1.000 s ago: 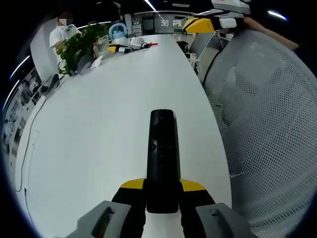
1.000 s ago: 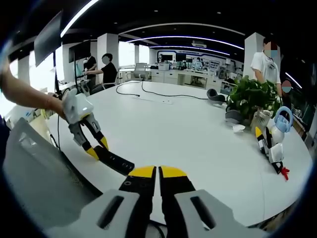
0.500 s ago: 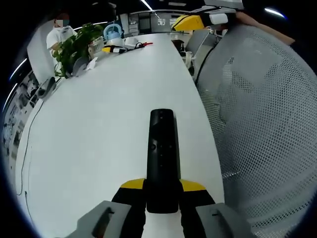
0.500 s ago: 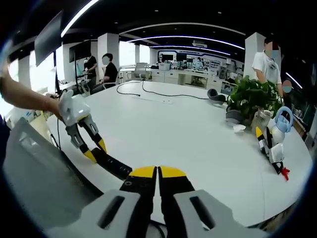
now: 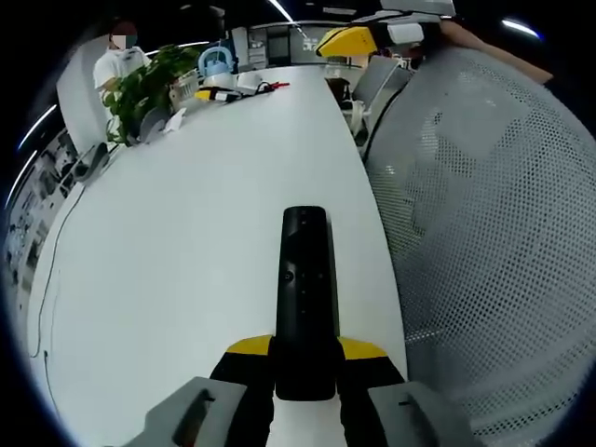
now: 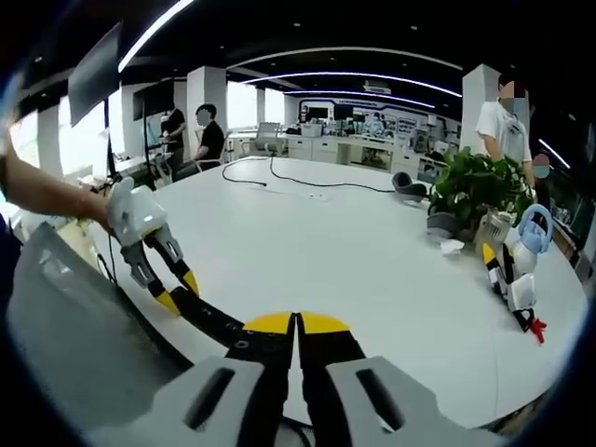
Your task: Press the specified remote control buttons in sequence, fully releasing each button before pressing the next.
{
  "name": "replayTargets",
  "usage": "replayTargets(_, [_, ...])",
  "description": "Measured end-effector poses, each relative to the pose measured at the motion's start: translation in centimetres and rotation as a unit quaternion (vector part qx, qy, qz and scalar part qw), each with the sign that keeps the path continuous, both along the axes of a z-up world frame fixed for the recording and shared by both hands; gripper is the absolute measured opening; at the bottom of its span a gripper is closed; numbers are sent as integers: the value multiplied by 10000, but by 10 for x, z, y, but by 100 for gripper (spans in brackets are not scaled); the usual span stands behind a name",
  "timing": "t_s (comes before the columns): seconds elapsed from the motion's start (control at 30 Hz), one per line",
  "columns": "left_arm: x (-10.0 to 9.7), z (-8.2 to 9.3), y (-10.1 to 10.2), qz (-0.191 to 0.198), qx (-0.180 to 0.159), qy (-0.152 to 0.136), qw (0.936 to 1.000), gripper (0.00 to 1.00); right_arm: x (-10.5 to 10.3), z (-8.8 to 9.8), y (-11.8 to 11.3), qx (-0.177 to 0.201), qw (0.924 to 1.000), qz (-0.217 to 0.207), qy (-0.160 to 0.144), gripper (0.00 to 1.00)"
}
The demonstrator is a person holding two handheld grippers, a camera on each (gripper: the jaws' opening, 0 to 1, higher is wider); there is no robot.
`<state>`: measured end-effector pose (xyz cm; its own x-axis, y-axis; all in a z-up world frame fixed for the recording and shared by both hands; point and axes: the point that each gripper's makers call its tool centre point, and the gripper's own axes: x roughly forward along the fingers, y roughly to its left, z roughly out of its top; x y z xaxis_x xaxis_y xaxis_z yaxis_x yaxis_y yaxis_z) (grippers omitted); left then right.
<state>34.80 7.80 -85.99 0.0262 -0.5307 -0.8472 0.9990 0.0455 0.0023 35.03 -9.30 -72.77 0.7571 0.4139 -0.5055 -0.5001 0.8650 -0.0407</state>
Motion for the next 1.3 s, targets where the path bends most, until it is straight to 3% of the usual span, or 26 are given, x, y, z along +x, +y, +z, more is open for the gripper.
replayTargets(0.17, [-3, 0, -1, -14, -2, 5, 10000, 25, -2, 0, 6, -61, 9998, 211, 21, 1])
replayTargets(0.2, [-5, 0, -1, -19, -8, 13, 10000, 25, -5, -3, 12, -218, 9984, 513, 114, 3])
replayTargets(0.3, [-8, 0, -1, -35, -16, 19, 10000, 25, -5, -5, 27, -698, 9896, 1237, 211, 6])
replayTargets(0.4, [-11, 0, -2, 13, -30, 13, 10000, 25, -1, -4, 42, -888, 9805, 1723, 315, 6])
replayTargets(0.57, [-14, 0, -1, 24, -32, 16, 10000, 25, 10, -11, 66, -971, 9715, 2105, 492, 5])
replayTargets(0.67, [-14, 0, -2, 31, 6, 16, 10000, 25, 7, -28, 81, -1100, 9611, 2401, 814, 2])
replayTargets(0.9, [-15, 0, -2, 14, 62, -3, 10000, 25, -1, -71, 95, -1554, 9371, 2749, 1485, 0])
replayTargets(1.03, [-15, 0, -2, 13, 5, -4, 10000, 25, -2, -89, 92, -1687, 9297, 2727, 1814, 0])
replayTargets(1.13, [-15, 0, -2, 33, -14, 10, 10000, 25, -4, -104, 84, -1999, 9184, 2748, 2024, 0])
replayTargets(1.3, [-15, 1, -1, 14, -42, 3, 10000, 25, -6, -114, 84, -2064, 9116, 2796, 2195, 0])
